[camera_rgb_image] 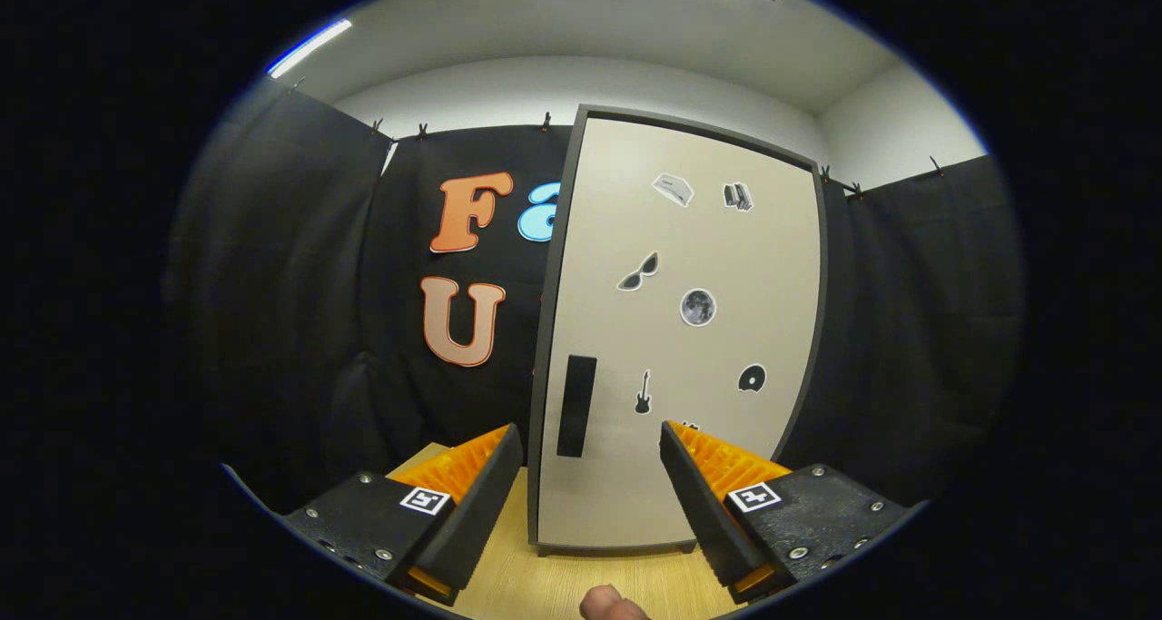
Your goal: Open the shoe cabinet door, grab the shoes and put them into the shoe cabinet, then close the shoe cabinet door.
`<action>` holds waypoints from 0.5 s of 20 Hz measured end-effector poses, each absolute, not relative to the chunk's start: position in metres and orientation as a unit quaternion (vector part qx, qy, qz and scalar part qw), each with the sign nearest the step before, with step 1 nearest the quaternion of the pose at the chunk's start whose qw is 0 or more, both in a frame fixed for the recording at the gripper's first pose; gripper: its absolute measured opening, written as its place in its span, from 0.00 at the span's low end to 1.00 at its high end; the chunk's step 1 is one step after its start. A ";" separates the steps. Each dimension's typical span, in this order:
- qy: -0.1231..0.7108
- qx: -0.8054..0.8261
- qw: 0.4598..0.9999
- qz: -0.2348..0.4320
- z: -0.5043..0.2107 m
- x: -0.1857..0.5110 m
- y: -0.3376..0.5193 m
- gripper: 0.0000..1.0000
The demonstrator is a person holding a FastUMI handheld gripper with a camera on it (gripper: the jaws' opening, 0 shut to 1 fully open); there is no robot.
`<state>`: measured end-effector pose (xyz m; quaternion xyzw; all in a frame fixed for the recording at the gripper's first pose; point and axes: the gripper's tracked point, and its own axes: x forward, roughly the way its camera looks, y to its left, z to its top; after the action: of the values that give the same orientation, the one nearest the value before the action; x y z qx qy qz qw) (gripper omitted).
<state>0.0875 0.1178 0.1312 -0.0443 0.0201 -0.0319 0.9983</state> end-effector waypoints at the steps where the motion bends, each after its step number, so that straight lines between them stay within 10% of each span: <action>1: 0.015 -0.041 0.999 -0.032 0.135 0.079 0.110 0.96; 10: 0.012 -0.017 0.999 -0.046 0.135 -0.028 0.024 0.96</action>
<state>-0.0277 0.0243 0.1347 -0.0169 0.0122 -0.0459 0.9987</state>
